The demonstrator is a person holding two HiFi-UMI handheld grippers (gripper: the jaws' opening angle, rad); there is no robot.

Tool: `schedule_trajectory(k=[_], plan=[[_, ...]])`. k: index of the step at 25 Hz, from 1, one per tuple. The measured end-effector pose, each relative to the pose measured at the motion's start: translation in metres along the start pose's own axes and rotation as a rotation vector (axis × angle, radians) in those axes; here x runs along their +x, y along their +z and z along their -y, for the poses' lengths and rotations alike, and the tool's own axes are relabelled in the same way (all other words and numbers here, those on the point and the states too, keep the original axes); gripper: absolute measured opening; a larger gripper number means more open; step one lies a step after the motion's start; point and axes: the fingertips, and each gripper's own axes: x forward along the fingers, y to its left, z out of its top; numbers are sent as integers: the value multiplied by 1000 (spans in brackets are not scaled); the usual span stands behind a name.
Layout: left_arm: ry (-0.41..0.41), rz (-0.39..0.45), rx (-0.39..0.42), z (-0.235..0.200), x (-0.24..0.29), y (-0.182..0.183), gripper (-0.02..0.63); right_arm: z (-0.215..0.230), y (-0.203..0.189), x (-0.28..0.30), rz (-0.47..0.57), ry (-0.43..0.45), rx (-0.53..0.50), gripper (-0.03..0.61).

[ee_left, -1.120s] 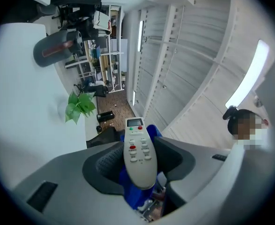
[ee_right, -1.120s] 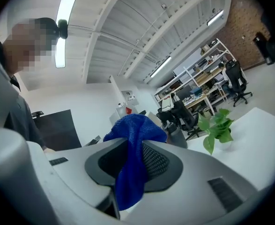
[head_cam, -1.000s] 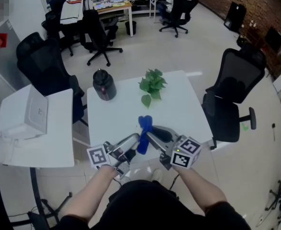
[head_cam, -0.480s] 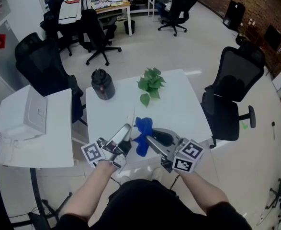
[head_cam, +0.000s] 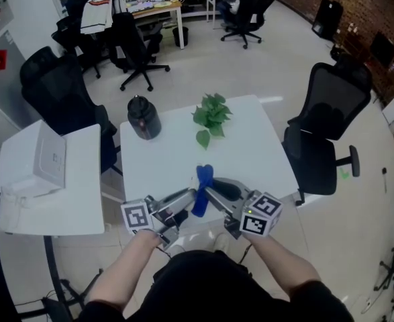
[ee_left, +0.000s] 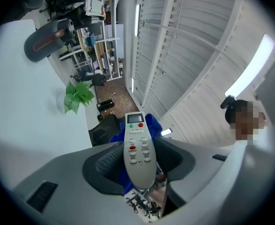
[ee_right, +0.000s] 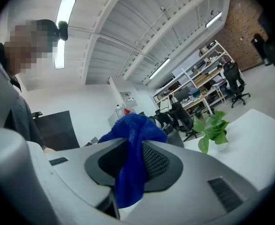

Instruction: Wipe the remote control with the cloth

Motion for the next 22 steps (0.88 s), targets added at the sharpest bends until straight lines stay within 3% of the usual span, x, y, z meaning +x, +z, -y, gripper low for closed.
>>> schedule_trajectory(k=[5,7,9,12,16,18,22], plan=[[50,-138,92,-8,2,-30,206,24,23,-7,33,-66,-32,96],[68,-141,143,-13,3,-31,206,28,27,-9,34,-84,-49,97],[137,-124,210,-22,-1,-25,206,31,28,-11,30,-117,-75,97],[374,-110,397,-54,-15,-9,206,39,27,-23,-1,-210,-142,97],[825,-148,677,-115,-45,12,206,52,15,-42,-107,-346,-256,97],[990,-143,710,-145,-62,18,206,61,5,-48,-167,-408,-300,97],[1198,-131,665,-203,-89,15,206,80,-14,-61,-274,-501,-343,97]])
